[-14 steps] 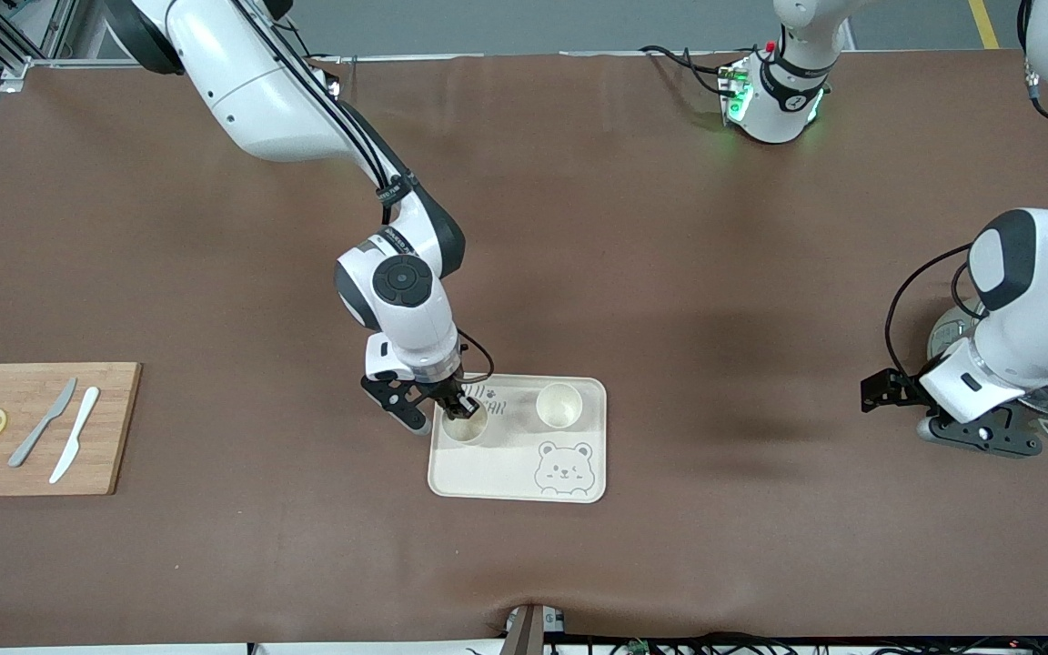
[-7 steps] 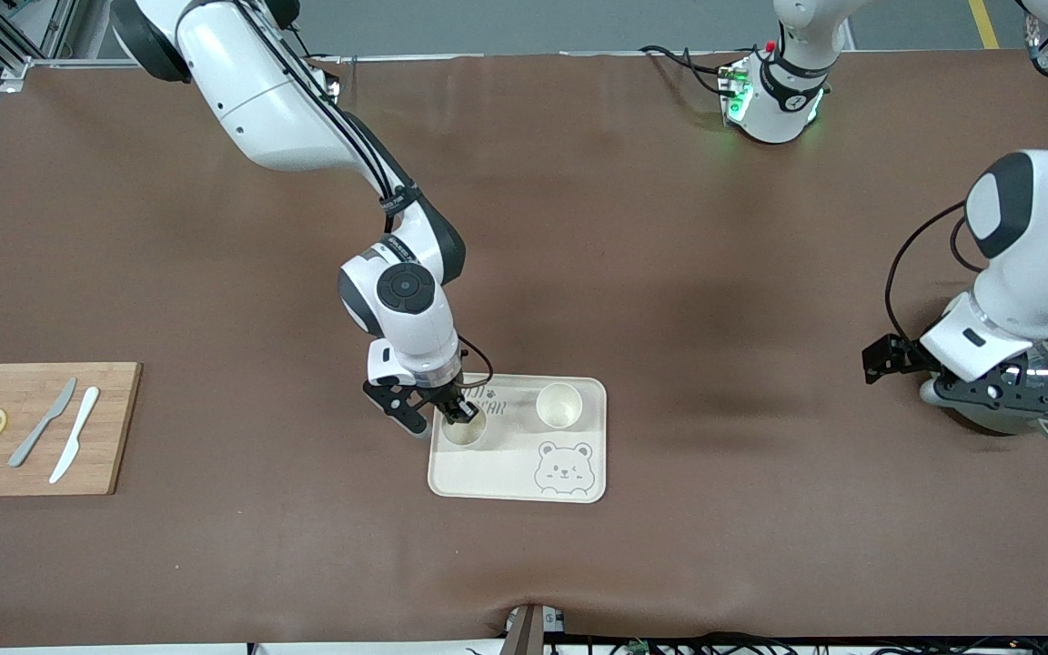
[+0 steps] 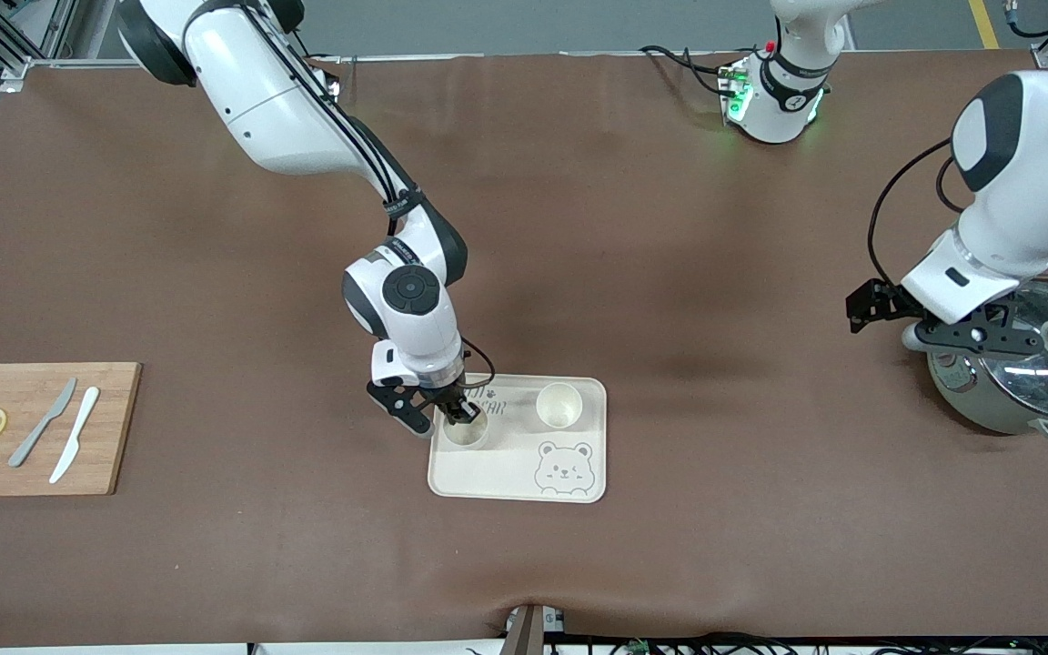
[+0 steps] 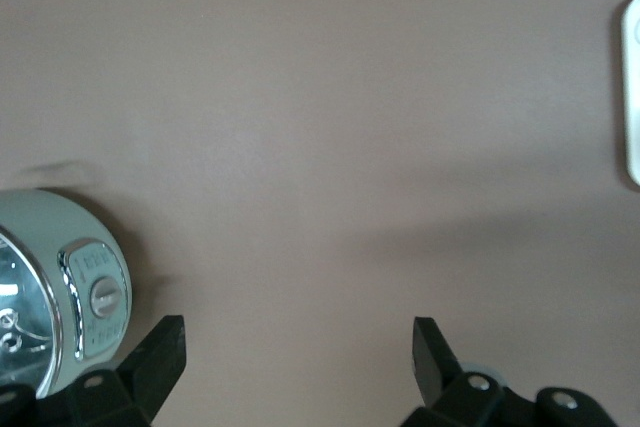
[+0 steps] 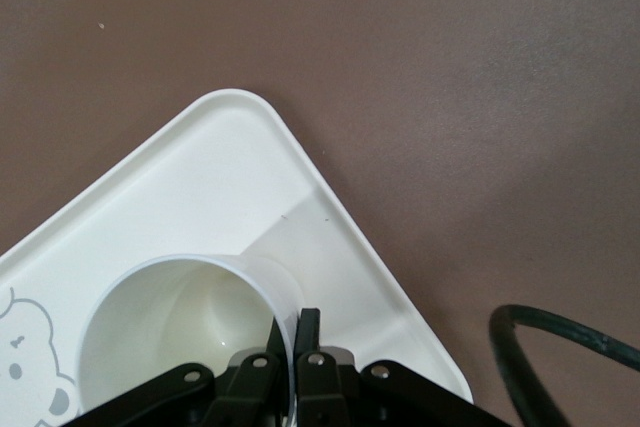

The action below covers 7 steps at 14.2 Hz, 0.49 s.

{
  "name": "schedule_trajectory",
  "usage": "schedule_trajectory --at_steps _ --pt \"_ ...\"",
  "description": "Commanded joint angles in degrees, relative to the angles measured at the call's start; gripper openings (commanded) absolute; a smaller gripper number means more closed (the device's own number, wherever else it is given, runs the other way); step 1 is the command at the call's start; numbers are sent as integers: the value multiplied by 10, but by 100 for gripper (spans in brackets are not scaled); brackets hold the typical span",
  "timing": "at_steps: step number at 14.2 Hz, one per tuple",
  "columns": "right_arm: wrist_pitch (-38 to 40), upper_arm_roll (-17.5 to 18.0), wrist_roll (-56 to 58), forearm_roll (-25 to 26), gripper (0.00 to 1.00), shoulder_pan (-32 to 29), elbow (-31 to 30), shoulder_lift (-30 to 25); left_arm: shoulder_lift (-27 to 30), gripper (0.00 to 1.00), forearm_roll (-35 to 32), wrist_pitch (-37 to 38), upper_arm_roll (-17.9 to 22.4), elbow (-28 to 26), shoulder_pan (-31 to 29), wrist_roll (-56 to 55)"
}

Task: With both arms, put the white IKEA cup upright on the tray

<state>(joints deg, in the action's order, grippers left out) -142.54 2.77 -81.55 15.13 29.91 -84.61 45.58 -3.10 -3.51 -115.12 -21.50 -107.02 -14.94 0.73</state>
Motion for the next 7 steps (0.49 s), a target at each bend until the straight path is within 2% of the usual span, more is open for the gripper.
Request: schedule_trajectory --at_steps 1,2,3,7 --pt "-2 -7 -19 20 41 7 16 9 45 100 21 25 48 -17 45 -2" --pt "-2 -7 -19 20 89 7 16 8 53 100 27 35 63 -17 59 -2" --pt "-2 -7 -19 21 100 7 16 7 61 100 32 43 73 -17 69 -2" --pt "1 -7 -16 20 100 6 16 1 80 100 51 58 108 -11 108 -3"
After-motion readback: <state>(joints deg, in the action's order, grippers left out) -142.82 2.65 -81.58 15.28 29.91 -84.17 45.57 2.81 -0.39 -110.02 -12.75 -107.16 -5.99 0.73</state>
